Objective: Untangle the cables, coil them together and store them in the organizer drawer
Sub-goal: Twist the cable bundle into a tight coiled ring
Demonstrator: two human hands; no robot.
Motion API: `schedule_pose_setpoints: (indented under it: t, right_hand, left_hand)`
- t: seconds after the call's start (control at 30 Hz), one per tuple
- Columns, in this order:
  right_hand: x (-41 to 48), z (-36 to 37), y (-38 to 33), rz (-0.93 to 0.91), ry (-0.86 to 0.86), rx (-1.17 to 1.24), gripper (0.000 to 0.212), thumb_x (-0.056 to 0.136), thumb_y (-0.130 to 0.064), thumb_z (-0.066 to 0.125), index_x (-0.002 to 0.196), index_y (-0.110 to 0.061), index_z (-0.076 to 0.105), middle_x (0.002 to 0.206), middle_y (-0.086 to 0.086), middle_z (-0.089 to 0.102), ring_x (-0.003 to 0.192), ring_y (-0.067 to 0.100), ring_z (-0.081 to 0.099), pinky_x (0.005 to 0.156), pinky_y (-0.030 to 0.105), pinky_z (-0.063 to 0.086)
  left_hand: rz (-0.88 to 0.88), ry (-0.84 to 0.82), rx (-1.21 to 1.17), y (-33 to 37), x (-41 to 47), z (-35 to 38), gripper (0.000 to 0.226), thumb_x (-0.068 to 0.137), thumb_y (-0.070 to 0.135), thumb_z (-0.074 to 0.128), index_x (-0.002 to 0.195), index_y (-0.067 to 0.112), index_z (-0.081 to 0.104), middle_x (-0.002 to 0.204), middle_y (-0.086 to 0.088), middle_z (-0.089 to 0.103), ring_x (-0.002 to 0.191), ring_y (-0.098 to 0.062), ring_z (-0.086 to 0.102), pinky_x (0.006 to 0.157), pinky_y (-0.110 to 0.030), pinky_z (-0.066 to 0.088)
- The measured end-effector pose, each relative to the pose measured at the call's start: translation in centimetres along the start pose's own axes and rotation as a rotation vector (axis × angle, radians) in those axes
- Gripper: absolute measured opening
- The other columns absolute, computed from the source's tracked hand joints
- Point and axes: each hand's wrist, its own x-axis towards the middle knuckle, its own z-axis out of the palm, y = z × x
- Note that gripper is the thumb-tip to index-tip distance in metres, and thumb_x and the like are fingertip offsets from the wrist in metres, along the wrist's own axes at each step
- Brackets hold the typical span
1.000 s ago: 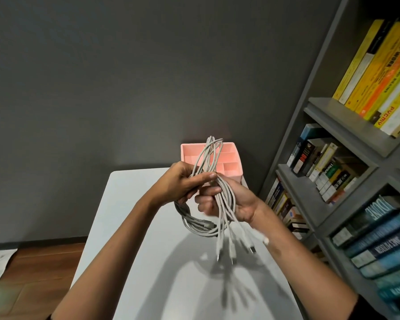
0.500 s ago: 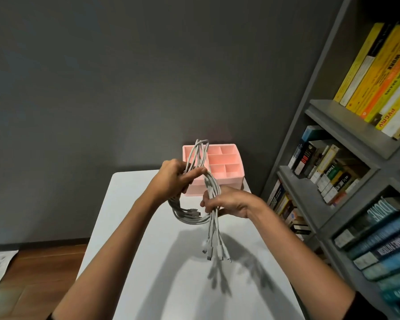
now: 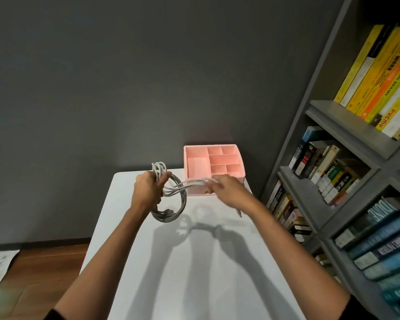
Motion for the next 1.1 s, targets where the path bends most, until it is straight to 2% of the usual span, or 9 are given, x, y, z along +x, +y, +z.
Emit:
schedule_pose_setpoints:
  t: [0.07, 0.27, 0.57, 0.7, 0.77, 0.8, 0.9, 1.03, 1.1]
  right_hand:
    - [0.3, -0.9, 1.3, 0.016, 0.047, 0.155, 0.031, 0.102, -0.031, 0.041, 0.083, -0.011, 0.055, 0.069, -0.003, 0.055, 0.054, -0.005, 0.055, 0.054, 0.017, 0.035]
    - [0.9, -0.1, 6.5, 0.095, -0.159, 0.499, 0.033, 0.101, -0.036, 0.039, 0.076, -0.016, 0.046, 0.06, -0.006, 0.031, 0.053, 0.006, 0.026, 0.05, 0.019, 0.024]
    - [0.9, 2.2, 9.8, 0.188, -0.285, 0.329, 0.033, 0.104, -0.024, 0.038, 0.073, -0.013, 0.045, 0.067, 0.0, 0.046, 0.06, 0.01, 0.043, 0.059, 0.016, 0.04]
    - [1.9, 3.6, 9.8, 0.249, -0.423, 0.104, 0.024, 0.101, -0.02, 0.044, 0.08, -0.015, 0.054, 0.09, 0.008, 0.066, 0.087, 0.021, 0.057, 0.081, 0.027, 0.045]
    - [2.1, 3.6, 8.7, 0.242, -0.472, -0.039, 0.011, 0.096, -0.014, 0.051, 0.099, -0.014, 0.061, 0.112, 0.009, 0.064, 0.106, 0.024, 0.057, 0.092, 0.031, 0.043]
    - [2.2, 3.6, 8.1, 0.235, -0.48, -0.037, 0.025, 0.093, -0.01, 0.053, 0.117, -0.011, 0.058, 0.126, 0.01, 0.058, 0.118, 0.024, 0.053, 0.099, 0.033, 0.041]
    - [2.4, 4.0, 5.3, 0.065, -0.307, 0.176, 0.067, 0.09, -0.014, 0.062, 0.148, -0.019, 0.029, 0.151, 0.001, 0.035, 0.135, 0.016, 0.04, 0.11, 0.034, 0.036]
    - [2.3, 4.2, 0.7, -0.388, 0.195, 0.262, 0.075, 0.087, -0.012, 0.065, 0.15, -0.027, 0.026, 0.151, -0.012, 0.032, 0.136, -0.001, 0.032, 0.109, 0.016, 0.031]
    - [2.8, 4.3, -0.4, -0.564, 0.355, 0.2, 0.072, 0.086, -0.002, 0.063, 0.148, -0.021, 0.033, 0.15, -0.007, 0.037, 0.137, 0.001, 0.033, 0.112, 0.018, 0.03]
  left_hand:
    - [-0.015, 0.018, -0.023, -0.8, 0.2, -0.4, 0.047, 0.094, 0.036, 0.058, 0.058, 0.005, 0.051, 0.047, -0.009, 0.054, 0.029, -0.014, 0.047, 0.033, -0.019, 0.039]
    - [-0.074, 0.111, -0.103, -2.0, 1.1, -1.3, 0.051, 0.093, 0.036, 0.059, 0.057, 0.0, 0.052, 0.044, -0.007, 0.052, 0.023, -0.007, 0.042, 0.041, -0.025, 0.041]
    - [-0.08, 0.157, -0.241, -3.0, 1.8, -3.0, 0.05, 0.09, 0.035, 0.063, 0.056, 0.0, 0.053, 0.035, 0.004, 0.045, 0.026, -0.008, 0.035, 0.033, -0.015, 0.035]
    - [-0.049, 0.063, -0.341, -1.9, 0.9, -2.7, 0.047, 0.09, 0.033, 0.064, 0.058, 0.002, 0.051, 0.036, 0.004, 0.042, 0.03, -0.009, 0.032, 0.033, -0.015, 0.031]
    - [-0.043, 0.032, -0.391, -1.0, 0.4, -2.3, 0.045, 0.09, 0.032, 0.064, 0.059, 0.002, 0.05, 0.04, 0.001, 0.041, 0.031, -0.01, 0.03, 0.033, -0.016, 0.029]
    - [-0.04, 0.016, -0.411, -0.6, 0.1, -2.1, 0.045, 0.09, 0.032, 0.064, 0.06, 0.002, 0.05, 0.042, -0.001, 0.041, 0.032, -0.01, 0.03, 0.033, -0.016, 0.029]
    - [-0.026, -0.027, -0.444, 0.6, -0.5, -1.2, 0.045, 0.091, 0.032, 0.063, 0.059, 0.005, 0.047, 0.044, -0.004, 0.04, 0.032, -0.01, 0.029, 0.033, -0.015, 0.027]
    - [0.0, -0.09, -0.438, 2.3, -1.3, -0.2, 0.047, 0.09, 0.035, 0.063, 0.056, 0.006, 0.048, 0.039, 0.0, 0.042, 0.031, -0.014, 0.031, 0.034, -0.016, 0.027]
    - [0.033, -0.143, -0.415, 3.0, -1.8, 0.2, 0.047, 0.09, 0.036, 0.063, 0.056, 0.007, 0.049, 0.039, 0.0, 0.044, 0.03, -0.015, 0.033, 0.035, -0.016, 0.028]
